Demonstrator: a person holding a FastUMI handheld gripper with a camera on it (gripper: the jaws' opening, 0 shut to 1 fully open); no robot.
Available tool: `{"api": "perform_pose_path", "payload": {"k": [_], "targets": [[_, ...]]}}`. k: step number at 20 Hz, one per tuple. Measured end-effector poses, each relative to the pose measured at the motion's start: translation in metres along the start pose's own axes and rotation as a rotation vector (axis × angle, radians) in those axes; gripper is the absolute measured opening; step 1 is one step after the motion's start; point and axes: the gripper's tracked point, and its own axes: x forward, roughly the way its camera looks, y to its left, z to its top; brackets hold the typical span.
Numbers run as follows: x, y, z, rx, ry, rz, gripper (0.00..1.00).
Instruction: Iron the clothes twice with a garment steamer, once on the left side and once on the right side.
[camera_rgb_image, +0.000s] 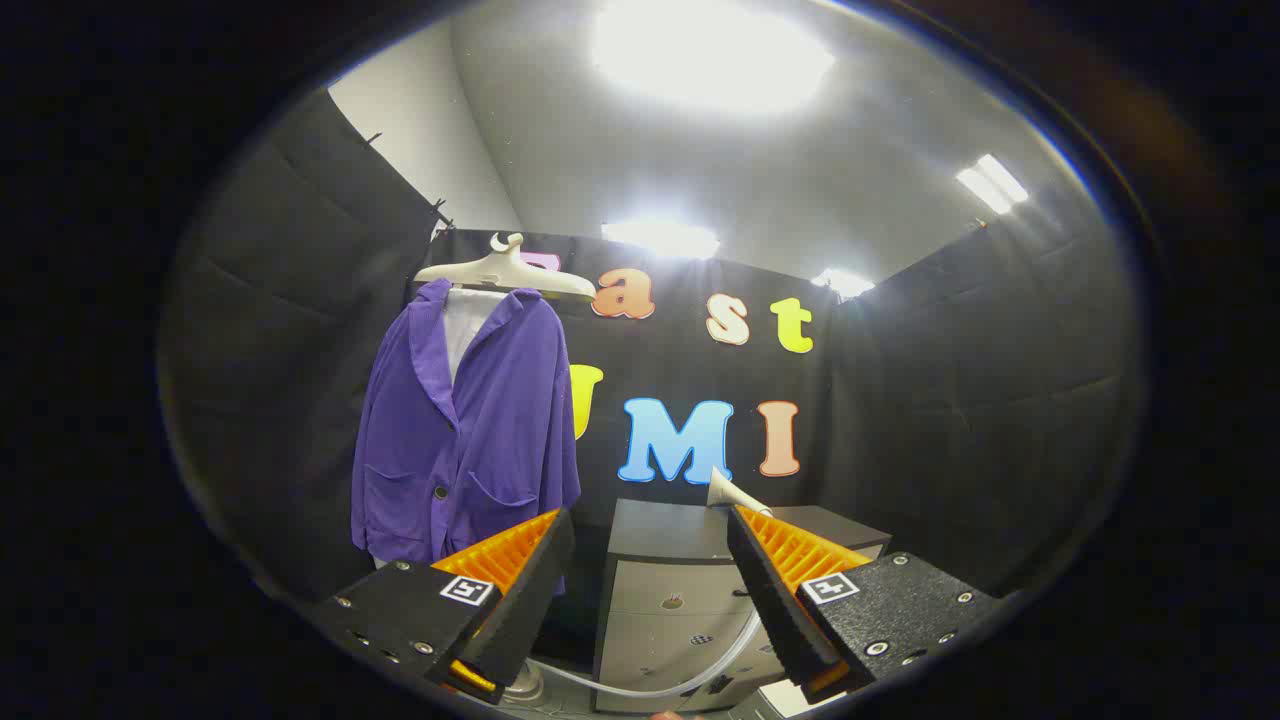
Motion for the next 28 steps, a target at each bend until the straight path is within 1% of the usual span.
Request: {"api": "perform_pose_path", "payload": {"k": [3,13,16,20,23,28], "targets": [[-0.005,-0.003,0.001,0.000,-0.001,-0.009,0.95],[-0.018,-0.002,0.000,-0.027,-0.009,0.008,0.95],[-0.019,-0.009,0.002,-0.035,-0.007,-0.007,0.95],[-0.013,-0.017,0.006,-0.015,0.000,-0.019,0.95],[-0.004,-0.027,0.006,-0.025,0.029,-0.032,0.95],[0.015,-0.058,0.020,-0.051,0.030,-0.064,0.95]]}}
